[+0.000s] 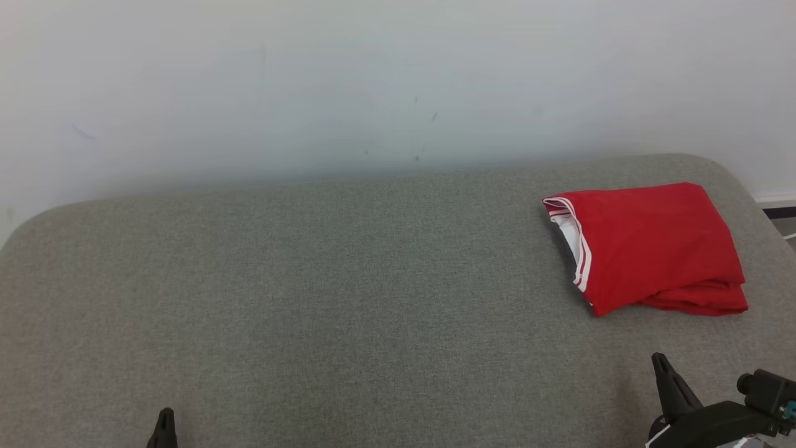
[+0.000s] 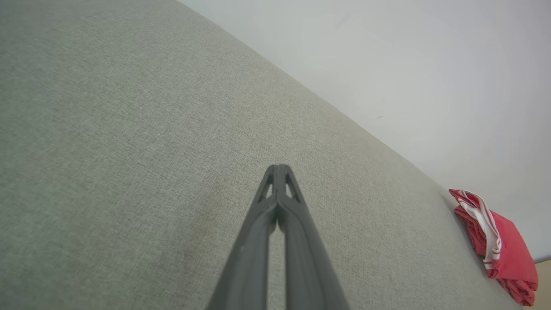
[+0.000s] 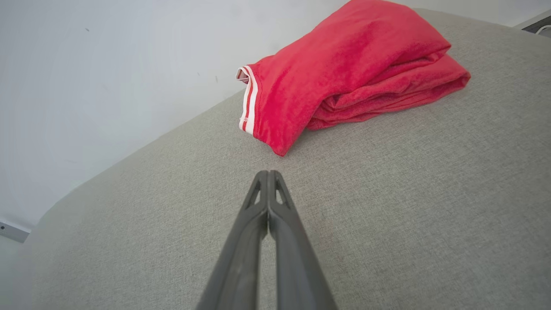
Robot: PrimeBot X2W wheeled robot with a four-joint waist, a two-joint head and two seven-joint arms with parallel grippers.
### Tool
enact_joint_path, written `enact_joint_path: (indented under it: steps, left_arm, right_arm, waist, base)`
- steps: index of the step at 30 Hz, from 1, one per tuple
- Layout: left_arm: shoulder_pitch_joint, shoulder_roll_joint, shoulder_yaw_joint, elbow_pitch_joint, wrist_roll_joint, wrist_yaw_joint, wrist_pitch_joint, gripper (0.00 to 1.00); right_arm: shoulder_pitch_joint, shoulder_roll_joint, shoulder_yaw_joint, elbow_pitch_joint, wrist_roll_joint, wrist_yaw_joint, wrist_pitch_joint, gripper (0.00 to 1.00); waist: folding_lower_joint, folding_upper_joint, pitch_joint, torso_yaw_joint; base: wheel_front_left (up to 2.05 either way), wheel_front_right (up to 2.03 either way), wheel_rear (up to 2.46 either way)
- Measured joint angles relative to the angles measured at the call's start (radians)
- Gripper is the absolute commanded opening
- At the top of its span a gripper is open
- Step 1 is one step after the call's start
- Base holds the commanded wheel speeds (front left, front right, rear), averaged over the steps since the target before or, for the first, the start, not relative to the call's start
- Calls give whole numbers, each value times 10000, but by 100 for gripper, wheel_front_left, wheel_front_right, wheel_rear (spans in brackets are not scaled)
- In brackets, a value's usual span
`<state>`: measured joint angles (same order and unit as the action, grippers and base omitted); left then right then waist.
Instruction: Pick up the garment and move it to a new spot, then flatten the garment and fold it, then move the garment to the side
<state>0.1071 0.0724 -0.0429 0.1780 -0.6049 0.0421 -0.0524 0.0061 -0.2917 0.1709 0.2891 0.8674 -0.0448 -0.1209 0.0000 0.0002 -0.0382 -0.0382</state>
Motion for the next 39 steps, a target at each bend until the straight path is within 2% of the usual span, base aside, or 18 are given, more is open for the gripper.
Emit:
enact_joint_path:
  steps: [39]
  left_arm:
    - [-1150,-157,817,694,-6036,-970,1024,0]
  right_arm:
    - [-595,1486,-1847,52,4443,989,1459,0]
  waist:
    - [0,-1,244,234]
  base:
    - [0,0,0]
